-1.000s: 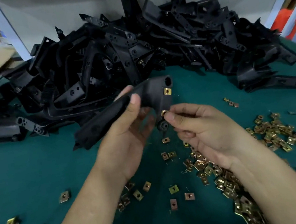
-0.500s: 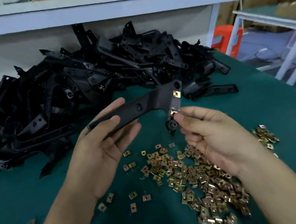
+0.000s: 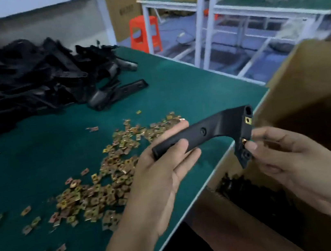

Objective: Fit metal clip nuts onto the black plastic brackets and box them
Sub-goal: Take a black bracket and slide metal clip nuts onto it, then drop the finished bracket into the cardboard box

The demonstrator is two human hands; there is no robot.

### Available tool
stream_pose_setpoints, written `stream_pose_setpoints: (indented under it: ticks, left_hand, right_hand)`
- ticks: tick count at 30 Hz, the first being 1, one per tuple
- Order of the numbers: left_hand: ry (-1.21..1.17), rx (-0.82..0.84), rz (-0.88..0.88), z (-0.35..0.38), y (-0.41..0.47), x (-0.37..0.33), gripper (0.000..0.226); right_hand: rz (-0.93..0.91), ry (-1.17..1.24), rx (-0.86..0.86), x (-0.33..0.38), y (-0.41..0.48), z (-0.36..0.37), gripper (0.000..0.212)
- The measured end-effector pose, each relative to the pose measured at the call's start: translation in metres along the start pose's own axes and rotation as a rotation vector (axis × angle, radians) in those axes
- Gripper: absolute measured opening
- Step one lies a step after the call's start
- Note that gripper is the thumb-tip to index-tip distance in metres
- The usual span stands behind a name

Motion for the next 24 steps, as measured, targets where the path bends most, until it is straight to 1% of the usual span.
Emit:
stream_pose_setpoints:
  ticks: [1, 2, 4, 6, 9, 11, 13, 15, 17, 19, 21, 24]
  left_hand:
    - [0.030, 0.006, -0.030, 0.010, 0.006, 0.012, 0.028]
    - [0.049, 0.014, -0.068, 0.019, 0.013, 0.025, 0.027]
    - [0.075, 0.056, -0.142, 0.040, 0.026, 0.050, 0.027]
    - [0.100, 0.090, -0.194, 0.058, 0.036, 0.070, 0.027]
    - [0.154, 0.127, -0.258, 0.080, 0.050, 0.096, 0.027]
    - [0.241, 0.137, -0.306, 0.089, 0.057, 0.112, 0.027]
    - [0.401, 0.154, -0.350, 0.094, 0.060, 0.125, 0.032]
    - [0.560, 0.172, -0.387, 0.096, 0.058, 0.135, 0.043]
    - [0.646, 0.159, -0.415, 0.094, 0.054, 0.143, 0.044]
    - [0.656, 0.151, -0.439, 0.091, 0.049, 0.147, 0.042]
    - [0.632, 0.153, -0.434, 0.089, 0.043, 0.144, 0.039]
    - [0.592, 0.109, -0.374, 0.078, 0.034, 0.125, 0.034]
  right_hand:
    - [0.002, -0.011, -0.024, 0.000, -0.007, -0.014, 0.022]
    - [0.003, -0.023, -0.034, 0.001, -0.014, -0.027, 0.019]
    - [-0.002, -0.035, -0.062, 0.002, -0.026, -0.049, 0.024]
    - [0.003, -0.015, -0.150, 0.001, -0.036, -0.073, 0.023]
    - [0.026, -0.060, -0.400, -0.011, -0.046, -0.118, 0.021]
    - [0.029, -0.096, -0.610, -0.018, -0.056, -0.147, 0.030]
    - [0.037, -0.033, -0.774, -0.025, -0.067, -0.162, 0.029]
    - [0.076, 0.143, -0.856, -0.036, -0.073, -0.160, 0.022]
    - [0.137, 0.363, -0.859, -0.048, -0.069, -0.144, 0.022]
    - [0.213, 0.513, -0.849, -0.059, -0.064, -0.122, 0.024]
    - [0.280, 0.598, -0.831, -0.068, -0.058, -0.099, 0.020]
    - [0.318, 0.626, -0.738, -0.070, -0.046, -0.061, 0.018]
Point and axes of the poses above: each hand's wrist, its own y-axis towards the middle knuckle, its own z-axis out of the palm, x = y × z, the point moved 9 cm from there along y, towards the middle knuckle, and after that the axes turned 12 degrees about -z, right-handed, at the moved point
